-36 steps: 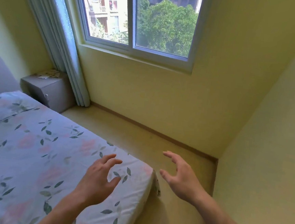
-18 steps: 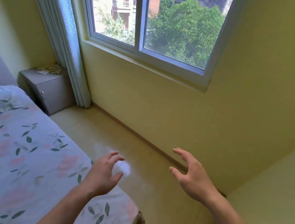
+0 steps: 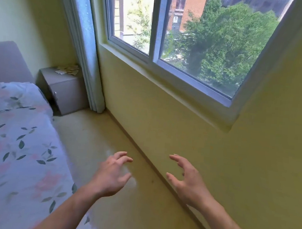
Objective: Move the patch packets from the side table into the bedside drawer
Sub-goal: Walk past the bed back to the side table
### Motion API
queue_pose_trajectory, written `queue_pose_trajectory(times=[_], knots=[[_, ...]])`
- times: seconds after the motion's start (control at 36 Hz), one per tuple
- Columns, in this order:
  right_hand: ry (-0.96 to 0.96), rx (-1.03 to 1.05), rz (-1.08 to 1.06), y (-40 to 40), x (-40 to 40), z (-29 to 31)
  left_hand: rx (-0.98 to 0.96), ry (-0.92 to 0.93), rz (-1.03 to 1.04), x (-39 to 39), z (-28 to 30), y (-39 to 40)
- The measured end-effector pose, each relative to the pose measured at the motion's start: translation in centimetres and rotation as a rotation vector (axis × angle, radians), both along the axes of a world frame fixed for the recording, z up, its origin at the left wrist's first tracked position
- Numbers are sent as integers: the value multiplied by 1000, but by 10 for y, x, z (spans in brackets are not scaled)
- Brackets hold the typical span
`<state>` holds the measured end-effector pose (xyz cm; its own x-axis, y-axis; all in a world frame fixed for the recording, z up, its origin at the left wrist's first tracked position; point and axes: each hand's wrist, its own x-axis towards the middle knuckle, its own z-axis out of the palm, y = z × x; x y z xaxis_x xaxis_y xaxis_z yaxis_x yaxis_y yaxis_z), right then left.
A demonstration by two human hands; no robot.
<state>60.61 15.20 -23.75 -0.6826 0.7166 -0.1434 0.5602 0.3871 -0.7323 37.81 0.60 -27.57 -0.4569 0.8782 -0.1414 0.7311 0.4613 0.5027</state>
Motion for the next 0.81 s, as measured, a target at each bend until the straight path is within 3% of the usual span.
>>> queue_pose_trajectory(times=[0.17, 0.44, 0.61, 0.81], knots=[[-7, 4, 229, 69, -77, 5, 33, 12, 214, -32, 13, 21], [51, 5, 611, 112, -252, 7, -3, 43, 618, -128, 20, -11], [63, 50, 698, 144, -363, 5, 26, 22, 749, -217, 9, -2], [95, 25, 685, 180, -492, 5, 28, 8, 728, -340, 17, 39]])
